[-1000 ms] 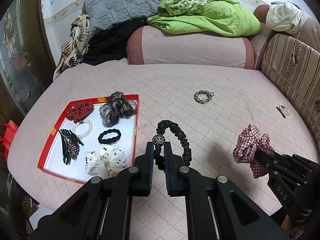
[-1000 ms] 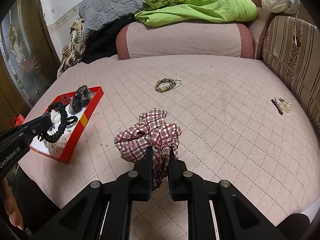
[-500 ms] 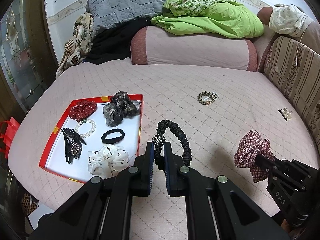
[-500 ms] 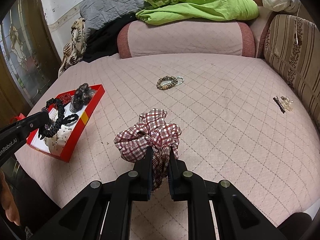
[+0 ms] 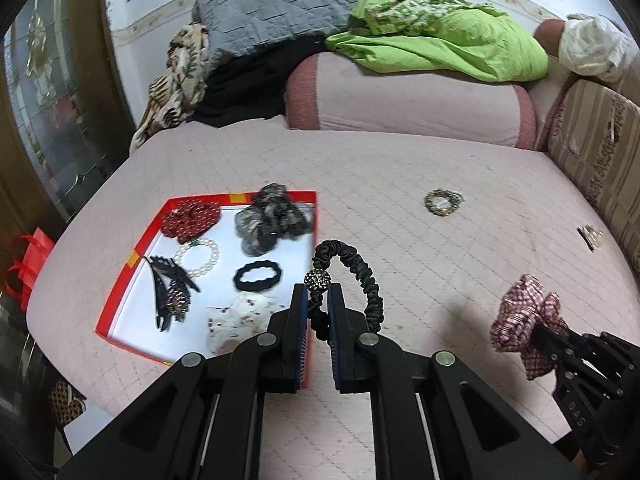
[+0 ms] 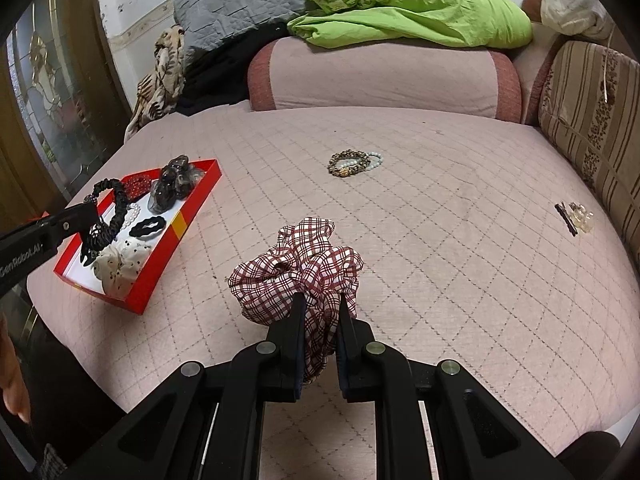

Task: Organize jewelry
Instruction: 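Lift the held hair tie and gingham scrunchie above the bed, then carry the hair tie and gingham scrunchie over the tray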

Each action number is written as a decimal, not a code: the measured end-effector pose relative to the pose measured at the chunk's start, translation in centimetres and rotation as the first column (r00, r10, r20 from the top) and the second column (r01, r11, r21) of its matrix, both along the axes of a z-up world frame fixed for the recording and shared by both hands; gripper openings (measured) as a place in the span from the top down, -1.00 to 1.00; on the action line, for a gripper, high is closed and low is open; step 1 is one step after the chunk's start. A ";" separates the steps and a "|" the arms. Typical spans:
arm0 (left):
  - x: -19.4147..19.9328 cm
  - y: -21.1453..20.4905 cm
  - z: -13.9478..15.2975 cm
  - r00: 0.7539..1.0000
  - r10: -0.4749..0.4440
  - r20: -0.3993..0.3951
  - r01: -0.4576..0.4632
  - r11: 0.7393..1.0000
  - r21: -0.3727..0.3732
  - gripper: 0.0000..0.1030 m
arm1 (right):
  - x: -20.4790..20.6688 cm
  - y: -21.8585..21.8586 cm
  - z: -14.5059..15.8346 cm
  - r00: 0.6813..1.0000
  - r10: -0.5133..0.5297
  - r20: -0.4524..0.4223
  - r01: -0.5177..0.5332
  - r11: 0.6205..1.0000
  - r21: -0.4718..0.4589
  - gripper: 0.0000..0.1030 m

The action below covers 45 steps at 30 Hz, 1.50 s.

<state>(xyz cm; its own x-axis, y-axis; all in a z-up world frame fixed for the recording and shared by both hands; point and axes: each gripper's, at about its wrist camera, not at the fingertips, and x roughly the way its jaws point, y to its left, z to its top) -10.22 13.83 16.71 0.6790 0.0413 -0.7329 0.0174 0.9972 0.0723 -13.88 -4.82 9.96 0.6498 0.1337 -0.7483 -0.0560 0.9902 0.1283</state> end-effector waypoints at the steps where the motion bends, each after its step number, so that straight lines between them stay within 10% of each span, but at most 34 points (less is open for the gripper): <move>1: 0.1 0.4 -0.1 1.000 0.008 -0.001 -0.008 1.000 -0.001 0.82 | 0.1 0.1 0.0 1.000 0.005 -0.001 -0.005 1.000 -0.002 0.73; 14: 1.4 7.4 -0.4 0.988 0.157 0.004 -0.157 0.988 -0.005 0.81 | 1.4 3.4 0.3 0.996 0.089 -0.016 -0.089 0.995 -0.032 0.73; 25: 1.3 18.1 -0.1 0.929 0.369 0.026 -0.366 0.927 -0.080 0.81 | 4.3 10.0 3.0 0.968 0.249 0.034 -0.248 0.968 -0.030 0.73; 45: 4.8 21.9 -6.5 0.925 0.372 -0.079 -0.380 0.909 -0.172 0.81 | 13.5 23.3 0.5 0.918 0.393 -0.058 -0.396 0.916 -0.058 0.73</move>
<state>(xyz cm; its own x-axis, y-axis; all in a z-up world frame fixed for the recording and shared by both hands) -5.41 35.76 10.19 0.6064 0.1512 -0.7807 -0.3626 0.9263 -0.1022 -0.42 18.48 10.50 0.5203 0.3211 -0.7913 -0.4397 0.8951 0.0741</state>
